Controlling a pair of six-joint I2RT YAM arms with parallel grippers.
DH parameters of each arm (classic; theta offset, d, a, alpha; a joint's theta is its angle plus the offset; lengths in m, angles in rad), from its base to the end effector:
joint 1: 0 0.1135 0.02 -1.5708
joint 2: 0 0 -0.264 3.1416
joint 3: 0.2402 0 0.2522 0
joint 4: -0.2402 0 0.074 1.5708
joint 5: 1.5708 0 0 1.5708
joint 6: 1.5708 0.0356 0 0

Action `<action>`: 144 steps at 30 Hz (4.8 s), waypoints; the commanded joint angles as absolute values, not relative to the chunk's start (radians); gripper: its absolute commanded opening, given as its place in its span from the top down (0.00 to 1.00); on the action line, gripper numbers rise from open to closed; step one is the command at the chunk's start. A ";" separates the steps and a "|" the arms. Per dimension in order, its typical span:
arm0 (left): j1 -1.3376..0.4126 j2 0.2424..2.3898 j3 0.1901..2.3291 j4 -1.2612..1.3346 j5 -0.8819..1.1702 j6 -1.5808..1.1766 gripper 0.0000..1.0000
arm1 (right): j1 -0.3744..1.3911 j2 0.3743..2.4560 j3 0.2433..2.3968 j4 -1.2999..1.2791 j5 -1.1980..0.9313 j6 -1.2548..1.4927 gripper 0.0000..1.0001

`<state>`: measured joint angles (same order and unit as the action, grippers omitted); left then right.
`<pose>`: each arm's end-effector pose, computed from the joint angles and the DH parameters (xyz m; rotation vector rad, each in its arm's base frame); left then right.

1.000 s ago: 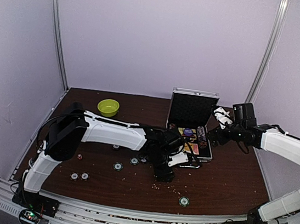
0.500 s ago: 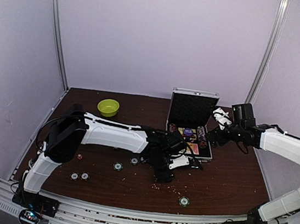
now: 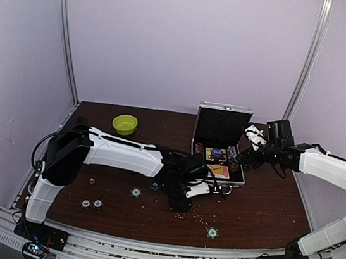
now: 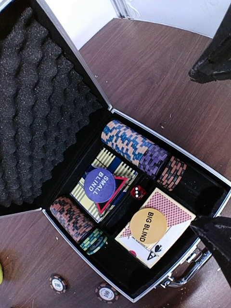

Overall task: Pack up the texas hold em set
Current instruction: Move the poker chip to the center of the board, then pick up the poker chip from the center of the board, then place the poker chip in the poker chips pile, then pick up the pile of poker chips from the center of the board.

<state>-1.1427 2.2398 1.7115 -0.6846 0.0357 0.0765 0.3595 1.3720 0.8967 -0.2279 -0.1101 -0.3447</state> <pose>0.1914 -0.4226 0.1463 1.6310 2.3196 -0.3043 0.2762 0.1080 0.2428 -0.8378 2.1123 0.1330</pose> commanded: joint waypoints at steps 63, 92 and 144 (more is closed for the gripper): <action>-1.118 2.157 1.519 -0.982 0.065 -0.043 0.57 | 0.402 1.351 0.883 -0.291 -0.285 -0.427 0.04; -0.916 2.005 1.516 -0.983 -0.034 -0.039 0.71 | 0.423 1.394 0.925 -0.301 -0.253 -0.403 0.03; -0.884 2.038 1.444 -0.956 -0.066 -0.038 0.45 | 0.438 1.444 0.914 -0.319 -0.247 -0.437 0.02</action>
<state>-0.8955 2.0422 1.4612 -0.9657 -0.0574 -0.0364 0.4313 1.4364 0.9115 -0.3038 -0.2569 -0.4240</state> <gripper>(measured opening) 0.555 0.980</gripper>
